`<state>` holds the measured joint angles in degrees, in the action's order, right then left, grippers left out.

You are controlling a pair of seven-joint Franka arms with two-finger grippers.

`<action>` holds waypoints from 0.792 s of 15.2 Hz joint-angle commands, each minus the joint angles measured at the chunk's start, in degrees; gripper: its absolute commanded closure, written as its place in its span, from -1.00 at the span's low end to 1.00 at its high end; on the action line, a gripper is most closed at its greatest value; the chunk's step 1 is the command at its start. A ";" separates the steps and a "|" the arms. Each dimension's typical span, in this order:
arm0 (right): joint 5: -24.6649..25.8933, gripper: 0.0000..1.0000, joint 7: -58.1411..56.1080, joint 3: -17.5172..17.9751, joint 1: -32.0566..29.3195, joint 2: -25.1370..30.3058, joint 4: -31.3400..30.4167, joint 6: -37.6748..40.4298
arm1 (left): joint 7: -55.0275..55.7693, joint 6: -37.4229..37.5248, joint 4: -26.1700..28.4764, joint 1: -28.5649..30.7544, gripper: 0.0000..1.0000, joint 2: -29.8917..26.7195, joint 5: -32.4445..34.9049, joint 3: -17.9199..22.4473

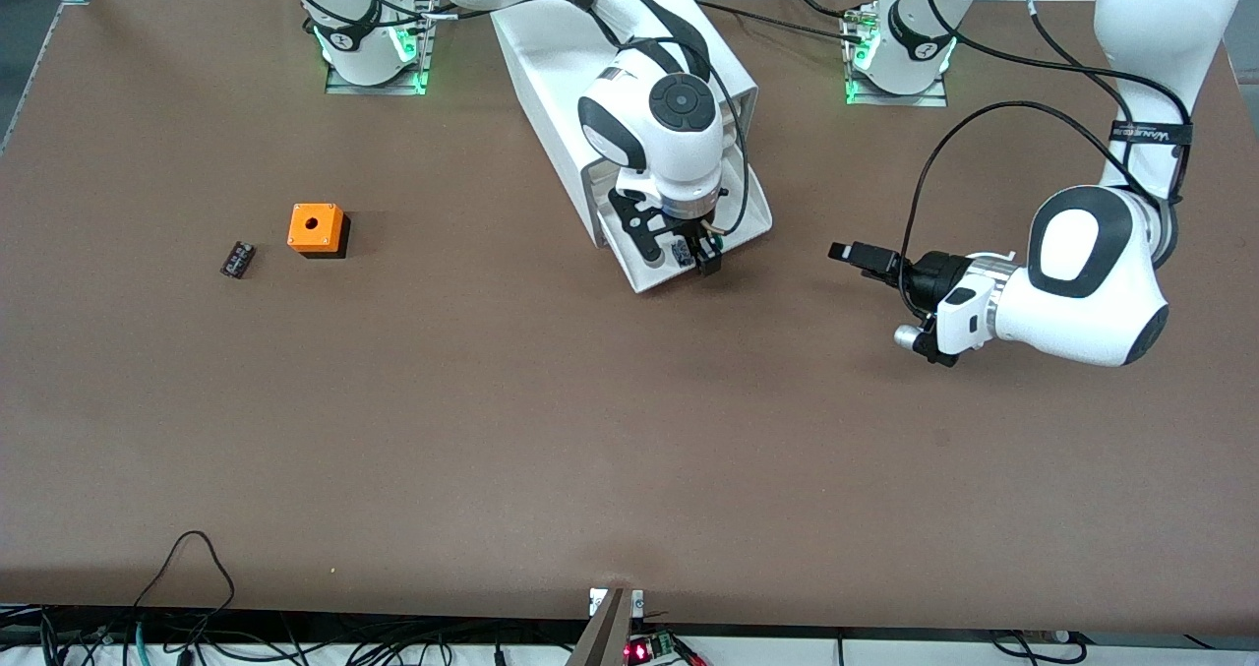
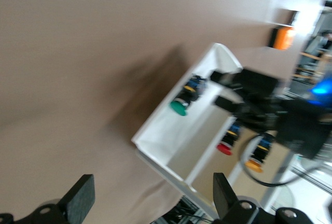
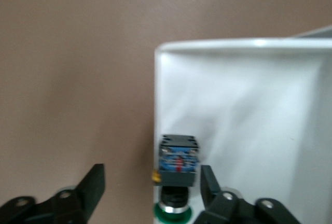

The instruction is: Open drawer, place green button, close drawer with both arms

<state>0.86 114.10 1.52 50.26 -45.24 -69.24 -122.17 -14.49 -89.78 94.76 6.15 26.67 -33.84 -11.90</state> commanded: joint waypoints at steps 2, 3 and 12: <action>-0.07 -1.00 -7.55 0.23 -5.60 0.59 3.93 2.55 | 8.76 1.10 -5.89 -1.40 -1.00 -0.73 10.60 -1.10; -0.16 -1.00 -10.27 0.67 -7.35 0.59 4.19 2.64 | 11.13 1.10 -6.68 -2.10 -1.00 -1.00 13.85 -1.19; -8.93 -1.00 -49.36 0.68 -23.00 1.91 2.89 9.04 | 45.15 -17.93 0.23 -13.87 -1.00 -0.21 22.76 -0.93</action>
<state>-5.17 74.05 1.06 30.62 -44.09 -65.24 -116.67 25.22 -101.35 90.86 -5.06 26.77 -12.65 -13.19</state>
